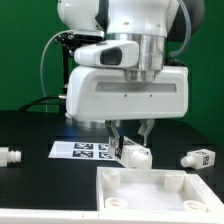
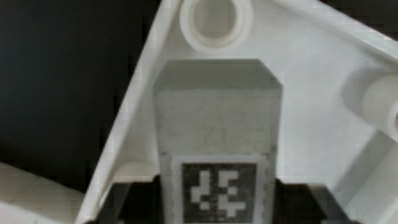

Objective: Assemble square table

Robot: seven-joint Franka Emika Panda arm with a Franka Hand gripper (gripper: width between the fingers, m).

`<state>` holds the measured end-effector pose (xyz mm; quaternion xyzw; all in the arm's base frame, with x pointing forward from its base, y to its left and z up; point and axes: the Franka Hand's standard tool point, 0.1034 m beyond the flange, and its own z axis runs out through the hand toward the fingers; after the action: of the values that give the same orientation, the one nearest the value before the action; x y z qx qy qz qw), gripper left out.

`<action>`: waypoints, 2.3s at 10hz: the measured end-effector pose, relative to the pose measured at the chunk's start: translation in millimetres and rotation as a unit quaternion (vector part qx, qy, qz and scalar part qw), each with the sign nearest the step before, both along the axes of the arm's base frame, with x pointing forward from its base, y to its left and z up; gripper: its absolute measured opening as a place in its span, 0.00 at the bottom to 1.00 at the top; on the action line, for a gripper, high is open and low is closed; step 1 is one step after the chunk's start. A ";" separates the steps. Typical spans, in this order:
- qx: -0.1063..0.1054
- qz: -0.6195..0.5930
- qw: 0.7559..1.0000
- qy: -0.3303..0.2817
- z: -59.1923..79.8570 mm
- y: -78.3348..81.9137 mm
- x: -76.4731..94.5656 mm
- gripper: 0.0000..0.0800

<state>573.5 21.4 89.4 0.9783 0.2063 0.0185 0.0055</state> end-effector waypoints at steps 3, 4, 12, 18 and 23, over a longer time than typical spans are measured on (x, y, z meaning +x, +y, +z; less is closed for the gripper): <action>0.002 -0.014 1.000 -0.002 2.5 -4.3 -5.8 0.35; 0.001 -0.018 1.000 0.001 3.3 -10.3 -31.9 0.35; 0.001 -0.048 0.999 -0.006 3.0 -47.9 -94.1 0.35; -0.002 -0.097 0.995 0.029 -69.7 -101.2 -193.1 0.35; -0.004 -0.096 0.995 0.022 -68.2 -99.3 -192.1 0.35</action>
Offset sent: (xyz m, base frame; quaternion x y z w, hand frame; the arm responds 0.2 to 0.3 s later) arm -0.0946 -0.0217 0.0020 -0.0177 -0.0177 0.0471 0.9986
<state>381.4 -78.0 21.2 0.9937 0.1116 -0.0047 0.0068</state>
